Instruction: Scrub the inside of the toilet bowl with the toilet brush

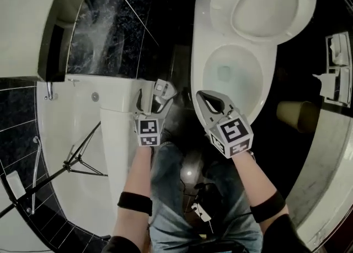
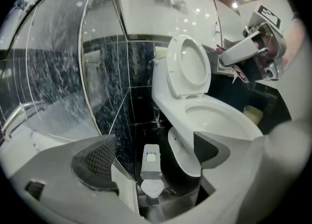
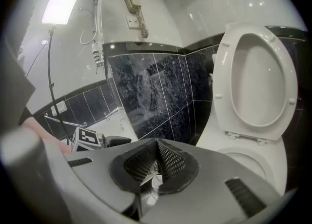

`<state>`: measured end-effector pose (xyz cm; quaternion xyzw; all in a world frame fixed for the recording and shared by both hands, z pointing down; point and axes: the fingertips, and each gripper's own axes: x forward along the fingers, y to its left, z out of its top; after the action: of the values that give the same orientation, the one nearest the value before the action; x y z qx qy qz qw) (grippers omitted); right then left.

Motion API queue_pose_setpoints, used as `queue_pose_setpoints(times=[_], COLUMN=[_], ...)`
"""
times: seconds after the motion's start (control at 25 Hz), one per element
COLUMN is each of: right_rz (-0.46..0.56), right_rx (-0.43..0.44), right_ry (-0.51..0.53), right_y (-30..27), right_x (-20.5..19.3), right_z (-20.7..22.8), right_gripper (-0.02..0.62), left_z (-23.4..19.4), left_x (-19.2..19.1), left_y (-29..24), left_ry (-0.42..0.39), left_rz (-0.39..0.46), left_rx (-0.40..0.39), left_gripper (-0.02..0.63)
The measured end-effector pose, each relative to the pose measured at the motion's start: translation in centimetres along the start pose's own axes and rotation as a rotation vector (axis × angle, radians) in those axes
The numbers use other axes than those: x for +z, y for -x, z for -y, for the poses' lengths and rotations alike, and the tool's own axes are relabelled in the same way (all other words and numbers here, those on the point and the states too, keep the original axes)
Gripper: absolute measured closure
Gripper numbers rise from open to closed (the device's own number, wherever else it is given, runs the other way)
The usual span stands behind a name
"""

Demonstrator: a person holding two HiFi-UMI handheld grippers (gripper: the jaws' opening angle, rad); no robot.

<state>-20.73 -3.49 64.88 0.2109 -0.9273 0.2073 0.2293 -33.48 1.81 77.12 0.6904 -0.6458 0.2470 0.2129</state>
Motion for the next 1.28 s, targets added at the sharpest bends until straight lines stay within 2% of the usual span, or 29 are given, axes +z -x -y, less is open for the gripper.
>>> queue_pose_setpoints(times=[0.16, 0.32, 0.36, 0.48, 0.52, 0.68, 0.92, 1.16, 1.28], right_rz=[0.002, 0.019, 0.024, 0.052, 0.065, 0.102, 0.128, 0.144, 0.144], right_rx=[-0.013, -0.031, -0.037, -0.064, -0.079, -0.126, -0.201, -0.281, -0.312], right_ry=[-0.018, -0.037, -0.044, -0.046, -0.041, -0.032, -0.024, -0.045, -0.061], right_y=[4.8, 10.6, 12.2, 17.1, 18.7, 25.4, 34.6, 41.9, 44.5], right_x=[4.1, 9.3, 10.5, 14.5, 15.9, 19.7, 22.2, 22.0, 21.1], right_z=[-1.7, -3.5, -3.8, -4.4, -4.4, -5.0, -4.1, -2.9, -2.6], right_gripper=[0.591, 0.591, 0.591, 0.591, 0.591, 0.591, 0.591, 0.591, 0.591], left_z=[1.6, 4.1, 4.8, 6.8, 7.3, 9.5, 13.6, 17.0, 18.7], left_x=[6.9, 15.4, 17.4, 23.4, 25.2, 30.8, 37.5, 40.9, 41.6], left_y=[6.5, 14.1, 16.0, 20.9, 22.1, 27.7, 33.8, 36.8, 37.5], left_ry=[0.023, 0.013, 0.015, 0.012, 0.003, -0.046, -0.100, -0.070, -0.084], left_rz=[0.023, 0.071, 0.084, 0.120, 0.133, 0.153, 0.195, 0.231, 0.237], left_rx=[-0.019, -0.035, -0.038, -0.049, -0.055, -0.081, -0.119, -0.163, -0.192], left_gripper=[0.218, 0.397, 0.417, 0.541, 0.596, 0.598, 0.598, 0.599, 0.600])
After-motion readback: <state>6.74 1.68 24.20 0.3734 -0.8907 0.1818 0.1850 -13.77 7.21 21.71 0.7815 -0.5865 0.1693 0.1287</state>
